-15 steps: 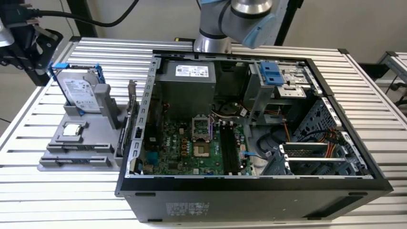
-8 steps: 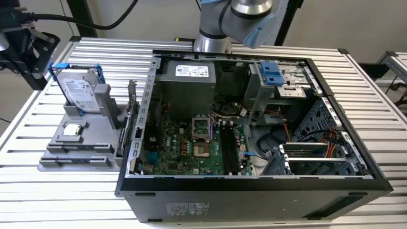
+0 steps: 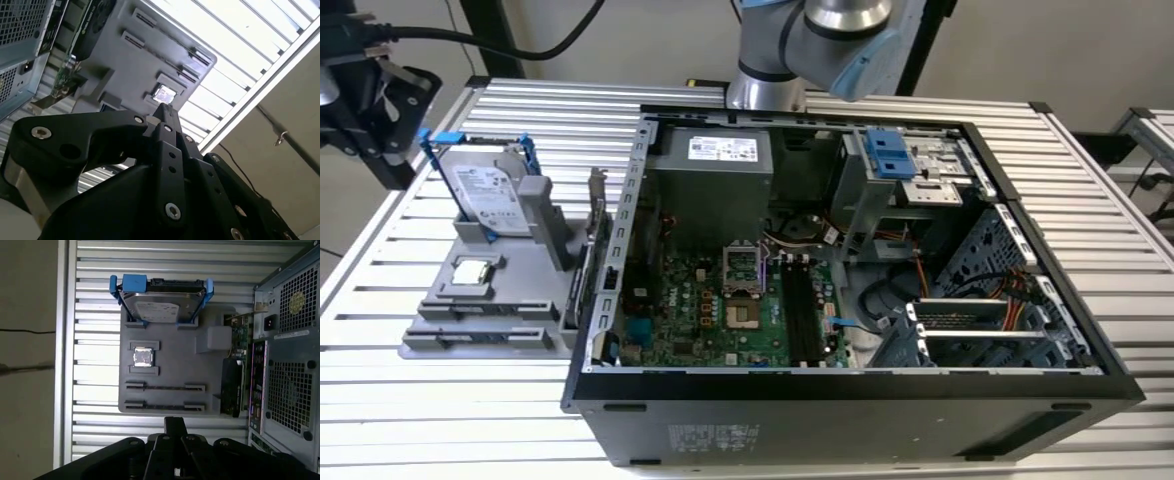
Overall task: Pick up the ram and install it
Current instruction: 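Reach for the ram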
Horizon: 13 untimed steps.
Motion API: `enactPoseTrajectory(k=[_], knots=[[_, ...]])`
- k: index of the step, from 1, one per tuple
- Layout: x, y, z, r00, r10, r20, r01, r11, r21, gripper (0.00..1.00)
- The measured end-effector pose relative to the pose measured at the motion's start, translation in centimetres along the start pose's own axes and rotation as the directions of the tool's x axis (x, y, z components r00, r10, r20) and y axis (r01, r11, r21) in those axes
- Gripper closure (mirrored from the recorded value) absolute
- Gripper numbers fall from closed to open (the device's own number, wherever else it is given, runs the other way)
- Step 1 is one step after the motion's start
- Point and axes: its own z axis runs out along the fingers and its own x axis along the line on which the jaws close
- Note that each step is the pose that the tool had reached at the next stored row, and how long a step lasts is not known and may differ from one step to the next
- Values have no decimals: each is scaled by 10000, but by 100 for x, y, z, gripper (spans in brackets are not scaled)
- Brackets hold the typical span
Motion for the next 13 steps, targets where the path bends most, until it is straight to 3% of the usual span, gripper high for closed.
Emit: enactPoseTrajectory(k=[3, 9, 13], knots=[[1, -33, -1, 10000, -3, 0, 3, 10000, -1, 100], [1, -156, -7, 10000, -3, 0, 3, 10000, 0, 100], [-13, -186, -9, 10000, -3, 0, 3, 10000, 0, 100]])
